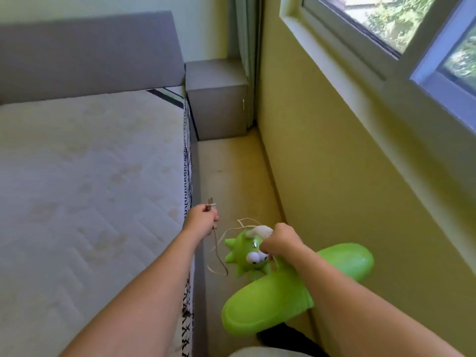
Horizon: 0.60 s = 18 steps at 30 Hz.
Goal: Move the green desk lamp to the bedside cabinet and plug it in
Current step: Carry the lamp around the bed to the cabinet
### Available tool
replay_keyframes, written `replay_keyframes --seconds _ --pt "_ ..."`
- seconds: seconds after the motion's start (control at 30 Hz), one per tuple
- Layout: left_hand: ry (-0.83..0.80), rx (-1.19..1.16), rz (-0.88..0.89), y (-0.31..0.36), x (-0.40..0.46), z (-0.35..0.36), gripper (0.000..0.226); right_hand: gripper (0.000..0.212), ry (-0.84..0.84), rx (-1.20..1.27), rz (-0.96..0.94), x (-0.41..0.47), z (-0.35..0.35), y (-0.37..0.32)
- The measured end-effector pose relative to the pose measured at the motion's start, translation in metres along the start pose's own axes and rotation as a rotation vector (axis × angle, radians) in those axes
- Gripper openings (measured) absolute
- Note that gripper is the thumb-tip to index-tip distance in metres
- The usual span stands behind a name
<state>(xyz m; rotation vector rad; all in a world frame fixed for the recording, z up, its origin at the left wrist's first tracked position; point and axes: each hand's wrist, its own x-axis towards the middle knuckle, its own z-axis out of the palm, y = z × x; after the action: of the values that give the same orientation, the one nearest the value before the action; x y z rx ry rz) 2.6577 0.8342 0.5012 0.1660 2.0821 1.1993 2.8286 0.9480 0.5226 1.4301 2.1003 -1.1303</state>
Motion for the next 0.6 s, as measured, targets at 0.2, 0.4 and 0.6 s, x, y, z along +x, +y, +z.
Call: replay_keyframes --seconds 0.2,0.4,0.6 --pt "0.118 -0.087 0.032 0.09 0.094 -0.018 0.017 0.023 -0.045 -0.075 -0.11 0.089 -0.074 -0.095" --pt "0.128 -0.129 -0.052 0.123 0.193 -0.039 0.012 0.013 -0.063 -0.117 -0.147 0.178 -0.108 -0.181" --pt "0.13 -0.092 -0.017 0.195 0.336 -0.074 0.01 0.012 -0.04 -0.106 -0.107 0.285 -0.151 -0.283"
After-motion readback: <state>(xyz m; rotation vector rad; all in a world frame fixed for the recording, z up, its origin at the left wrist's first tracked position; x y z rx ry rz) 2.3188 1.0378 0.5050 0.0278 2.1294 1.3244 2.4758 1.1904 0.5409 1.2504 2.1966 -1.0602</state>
